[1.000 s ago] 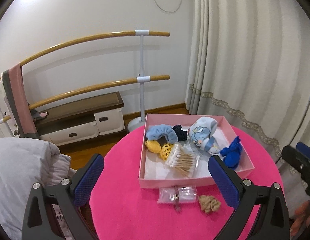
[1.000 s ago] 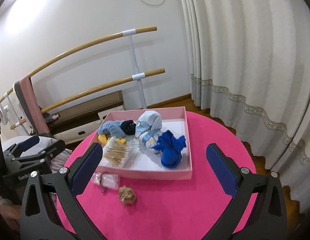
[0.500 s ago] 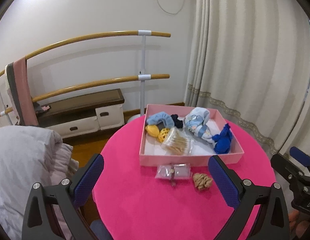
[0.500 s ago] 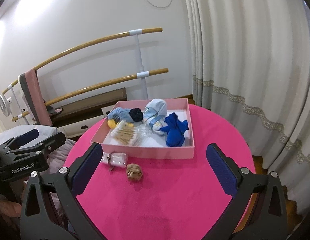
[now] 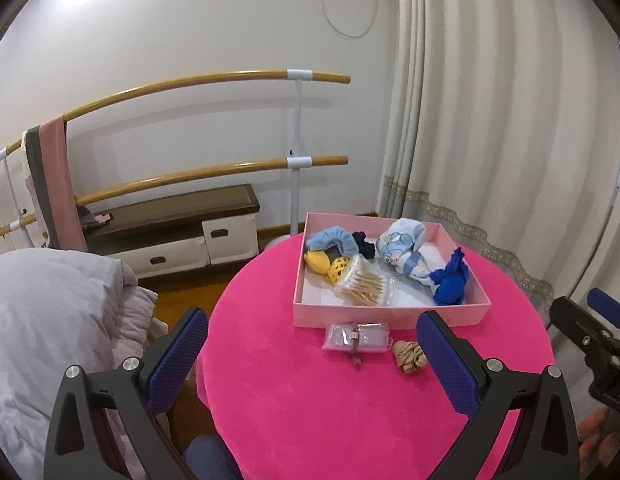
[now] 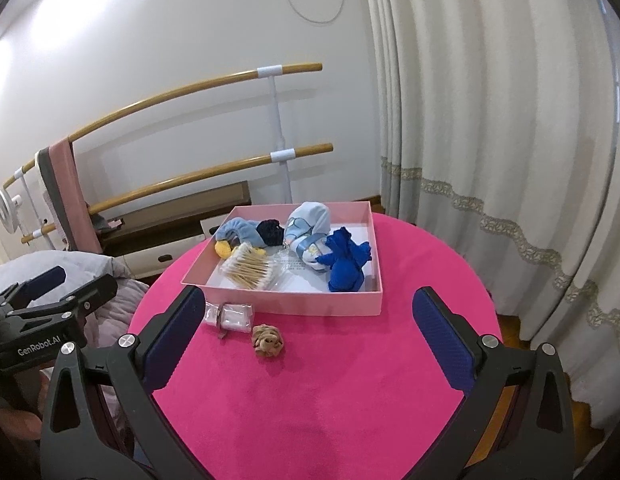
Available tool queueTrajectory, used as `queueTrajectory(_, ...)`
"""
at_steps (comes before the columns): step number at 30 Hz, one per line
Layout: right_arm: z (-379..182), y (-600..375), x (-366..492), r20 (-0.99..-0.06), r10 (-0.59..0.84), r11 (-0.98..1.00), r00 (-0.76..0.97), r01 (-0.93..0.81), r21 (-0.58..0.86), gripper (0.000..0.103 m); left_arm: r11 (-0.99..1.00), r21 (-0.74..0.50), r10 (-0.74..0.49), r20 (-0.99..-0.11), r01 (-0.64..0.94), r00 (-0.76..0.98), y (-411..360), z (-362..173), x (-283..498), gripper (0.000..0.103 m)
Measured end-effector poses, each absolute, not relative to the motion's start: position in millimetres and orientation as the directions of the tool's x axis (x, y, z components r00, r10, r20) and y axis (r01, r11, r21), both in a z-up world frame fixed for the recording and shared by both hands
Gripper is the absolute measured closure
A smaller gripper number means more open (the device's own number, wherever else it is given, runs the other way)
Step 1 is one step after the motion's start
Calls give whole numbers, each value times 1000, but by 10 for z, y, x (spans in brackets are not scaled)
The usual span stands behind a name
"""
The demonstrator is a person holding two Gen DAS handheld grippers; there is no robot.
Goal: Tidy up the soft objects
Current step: 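Withdraw both tools from the box back over the table, then grasp the clear plastic pouch with left tool while right tool grasps beige scrunchie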
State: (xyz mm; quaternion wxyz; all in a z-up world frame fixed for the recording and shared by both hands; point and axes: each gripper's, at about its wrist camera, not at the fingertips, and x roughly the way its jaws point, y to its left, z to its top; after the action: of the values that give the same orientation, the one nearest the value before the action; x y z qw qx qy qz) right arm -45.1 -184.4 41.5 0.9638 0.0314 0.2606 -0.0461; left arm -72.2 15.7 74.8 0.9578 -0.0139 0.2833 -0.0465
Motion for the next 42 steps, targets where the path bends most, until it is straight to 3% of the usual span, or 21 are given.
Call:
queueTrajectory(19, 390, -1831, -445, -519, -81, 994, 851, 107, 19, 0, 994, -50, -105, -538, 93, 836, 132, 691, -771, 0)
queueTrajectory(42, -466, -1880, 216, -734, -7, 998, 679, 45, 33, 3, 995, -36, -89, -690, 89, 718, 56, 15, 72, 0)
